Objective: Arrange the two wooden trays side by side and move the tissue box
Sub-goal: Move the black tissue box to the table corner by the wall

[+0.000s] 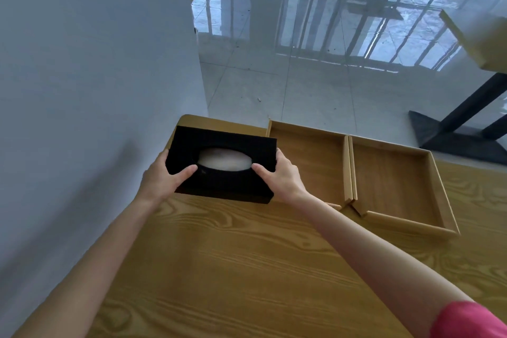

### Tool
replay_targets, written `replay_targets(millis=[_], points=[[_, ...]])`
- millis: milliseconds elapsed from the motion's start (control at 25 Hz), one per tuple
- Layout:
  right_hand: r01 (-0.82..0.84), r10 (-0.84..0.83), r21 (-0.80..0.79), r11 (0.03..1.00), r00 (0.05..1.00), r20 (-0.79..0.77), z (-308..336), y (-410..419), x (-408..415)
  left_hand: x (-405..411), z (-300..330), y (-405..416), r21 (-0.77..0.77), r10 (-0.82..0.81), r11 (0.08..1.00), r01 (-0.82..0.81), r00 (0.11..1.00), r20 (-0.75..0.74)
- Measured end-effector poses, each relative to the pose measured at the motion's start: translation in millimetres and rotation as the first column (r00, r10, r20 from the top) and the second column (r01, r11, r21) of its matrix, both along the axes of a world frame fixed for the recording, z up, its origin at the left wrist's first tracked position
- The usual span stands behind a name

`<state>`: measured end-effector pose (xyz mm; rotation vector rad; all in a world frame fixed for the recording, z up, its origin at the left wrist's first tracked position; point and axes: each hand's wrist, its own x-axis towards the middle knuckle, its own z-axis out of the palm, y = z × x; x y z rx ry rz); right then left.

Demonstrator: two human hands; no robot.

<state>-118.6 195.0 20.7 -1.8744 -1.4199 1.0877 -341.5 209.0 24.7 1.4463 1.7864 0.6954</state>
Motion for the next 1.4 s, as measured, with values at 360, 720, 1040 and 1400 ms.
replay_targets(millis=[360,720,1040,1400], points=[[-0.041,0.040,-0.042,0.998,0.999,-0.024,-16.3,82.6,-9.4,-16.3,-21.0,77.2,-0.019,0.030,0.999,-0.029,0.998,0.051],[-0.136,0.138,-0.155,0.978,0.990,0.002,-47.3,88.8,-7.8,-23.7,-68.0,97.8,-0.108,-0.046,0.993,0.042,0.998,-0.034],[-0.511,0.423,0.014,0.860,0.728,0.540,-53.7,60.5,-10.4,0.3,-75.5,66.0,-0.020,-0.322,0.915,0.404,0.696,-0.642],[-0.488,0.267,0.163,0.857,0.693,0.670,-74.7,76.1,-13.6,-8.9,-93.5,81.1,0.140,-0.223,0.837,0.529,0.564,-0.795]])
